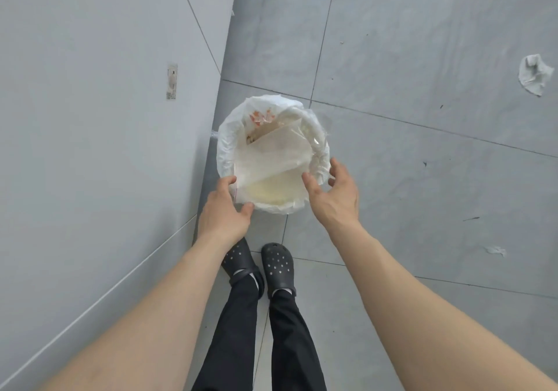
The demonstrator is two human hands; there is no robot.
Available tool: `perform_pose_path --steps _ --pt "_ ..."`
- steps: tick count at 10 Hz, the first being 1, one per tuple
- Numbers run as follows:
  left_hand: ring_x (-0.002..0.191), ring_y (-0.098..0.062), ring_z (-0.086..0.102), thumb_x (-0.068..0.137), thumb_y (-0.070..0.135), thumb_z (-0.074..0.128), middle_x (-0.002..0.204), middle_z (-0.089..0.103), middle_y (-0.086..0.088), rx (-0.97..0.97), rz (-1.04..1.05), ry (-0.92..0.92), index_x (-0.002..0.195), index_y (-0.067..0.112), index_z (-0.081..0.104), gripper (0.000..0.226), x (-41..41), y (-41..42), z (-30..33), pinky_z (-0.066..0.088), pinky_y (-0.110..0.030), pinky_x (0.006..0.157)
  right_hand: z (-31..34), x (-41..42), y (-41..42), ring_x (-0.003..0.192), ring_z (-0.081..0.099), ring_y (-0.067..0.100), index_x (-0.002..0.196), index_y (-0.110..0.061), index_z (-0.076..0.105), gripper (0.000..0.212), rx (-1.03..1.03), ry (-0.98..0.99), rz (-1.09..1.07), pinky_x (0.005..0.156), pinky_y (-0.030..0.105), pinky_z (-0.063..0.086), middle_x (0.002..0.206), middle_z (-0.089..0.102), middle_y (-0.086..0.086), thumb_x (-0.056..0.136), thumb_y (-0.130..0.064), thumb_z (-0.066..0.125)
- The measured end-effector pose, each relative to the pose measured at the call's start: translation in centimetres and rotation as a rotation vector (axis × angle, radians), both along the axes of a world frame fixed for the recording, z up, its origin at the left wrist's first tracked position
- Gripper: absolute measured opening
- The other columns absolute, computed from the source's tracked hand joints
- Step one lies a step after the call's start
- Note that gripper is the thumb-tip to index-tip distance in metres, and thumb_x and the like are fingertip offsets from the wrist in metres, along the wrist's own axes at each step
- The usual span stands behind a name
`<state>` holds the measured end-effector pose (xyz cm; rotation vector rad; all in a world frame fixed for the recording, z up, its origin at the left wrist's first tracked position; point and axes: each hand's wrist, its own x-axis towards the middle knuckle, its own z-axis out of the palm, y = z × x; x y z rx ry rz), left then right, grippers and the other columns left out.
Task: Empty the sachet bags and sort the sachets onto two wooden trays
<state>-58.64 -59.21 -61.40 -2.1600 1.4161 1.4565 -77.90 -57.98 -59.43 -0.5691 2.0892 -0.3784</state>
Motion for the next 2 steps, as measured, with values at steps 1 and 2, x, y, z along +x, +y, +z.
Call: perform_pose_path --steps 1,2 --pt "0.135 -0.028 0.049 0.092 0.037 0.064 0.151 0.045 -0.005 -0.043 -0.001 -0.027 0.149 0.031 0.031 0.066 0.2 0.0 2.6 0.044 -0.043 0.102 2.5 -0.4 0.8 0.148 0.034 0.021 0.157 -0.026 0.029 0.079 0.066 0.046 0.173 0.121 0.043 0.032 0.160 0.036 -0.001 0.090 -0.051 0.065" --pt "0.140 -0.026 0.042 0.092 0.042 0.062 0.154 0.042 -0.004 -0.132 -0.103 -0.072 0.152 0.028 0.029 0.070 0.1 0.5 5.9 0.039 -0.044 0.111 5.3 -1.0 2.4 0.154 0.019 0.023 0.159 -0.028 0.020 0.085 0.111 0.139 0.443 0.123 0.047 0.027 0.168 0.019 0.002 0.091 -0.060 0.058"
